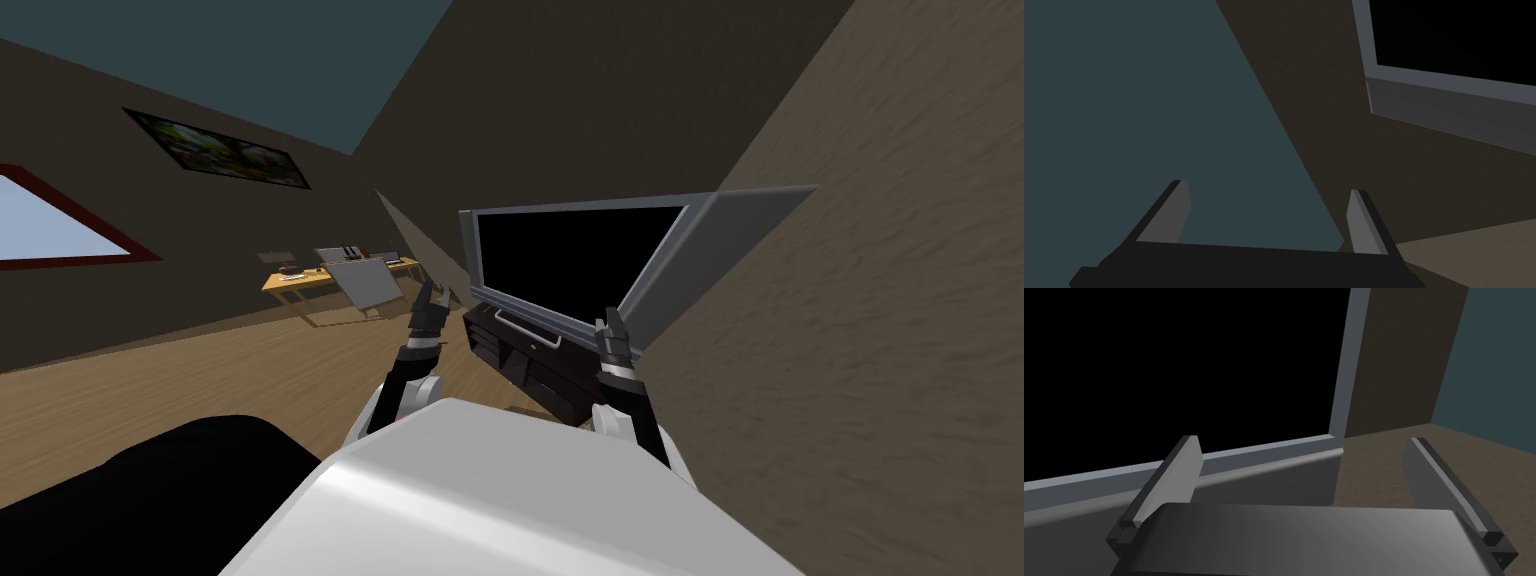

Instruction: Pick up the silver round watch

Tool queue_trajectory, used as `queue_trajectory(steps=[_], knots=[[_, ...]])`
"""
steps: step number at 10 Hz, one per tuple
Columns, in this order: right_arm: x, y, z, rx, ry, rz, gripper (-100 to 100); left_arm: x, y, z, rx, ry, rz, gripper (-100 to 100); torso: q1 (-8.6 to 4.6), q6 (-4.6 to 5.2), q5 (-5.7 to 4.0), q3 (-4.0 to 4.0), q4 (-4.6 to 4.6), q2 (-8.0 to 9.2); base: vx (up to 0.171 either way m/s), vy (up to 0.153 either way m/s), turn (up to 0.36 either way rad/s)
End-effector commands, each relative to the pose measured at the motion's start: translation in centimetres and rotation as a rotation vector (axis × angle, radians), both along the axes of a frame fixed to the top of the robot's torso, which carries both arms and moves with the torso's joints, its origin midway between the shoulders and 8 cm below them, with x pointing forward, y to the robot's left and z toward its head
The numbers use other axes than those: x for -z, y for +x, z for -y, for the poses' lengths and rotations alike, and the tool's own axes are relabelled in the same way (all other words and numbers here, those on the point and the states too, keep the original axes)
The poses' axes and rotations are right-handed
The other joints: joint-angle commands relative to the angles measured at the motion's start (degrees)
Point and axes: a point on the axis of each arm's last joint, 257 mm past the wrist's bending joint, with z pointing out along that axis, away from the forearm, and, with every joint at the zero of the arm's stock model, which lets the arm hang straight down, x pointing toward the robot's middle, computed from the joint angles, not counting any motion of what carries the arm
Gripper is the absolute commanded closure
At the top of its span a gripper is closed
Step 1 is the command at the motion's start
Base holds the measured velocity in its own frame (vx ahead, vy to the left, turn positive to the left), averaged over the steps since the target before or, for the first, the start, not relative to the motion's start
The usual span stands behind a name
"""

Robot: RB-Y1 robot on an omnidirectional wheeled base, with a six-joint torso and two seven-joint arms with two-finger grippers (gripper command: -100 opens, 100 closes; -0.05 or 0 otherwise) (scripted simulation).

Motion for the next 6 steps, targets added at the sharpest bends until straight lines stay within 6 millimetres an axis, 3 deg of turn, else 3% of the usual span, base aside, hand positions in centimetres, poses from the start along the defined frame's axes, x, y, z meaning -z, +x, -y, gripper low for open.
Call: queue_trajectory(steps=[1,3,6], knots=[[1.0,0.3,-0.3,-0.012,-0.038,-0.026,-100,0.0,0.0,0.0,0.0,0.0,0.0,0,0.0,0.0,0.0,0.0,0.0,0.0,0.011,0.013,0.054],[3.1,0.8,-0.7,-0.029,-0.104,-0.082,-100,0.0,0.0,0.0,0.0,0.0,0.0,0,0.07,-0.01,0.01,-0.04,-0.02,-0.07,0.025,0.031,0.082],[8.0,1.5,-0.7,-0.048,-0.226,-0.204,-100,0.0,0.0,0.0,0.0,0.0,0.0,0,0.18,-0.02,0.04,-0.08,-0.03,-0.15,0.044,0.054,0.125]])
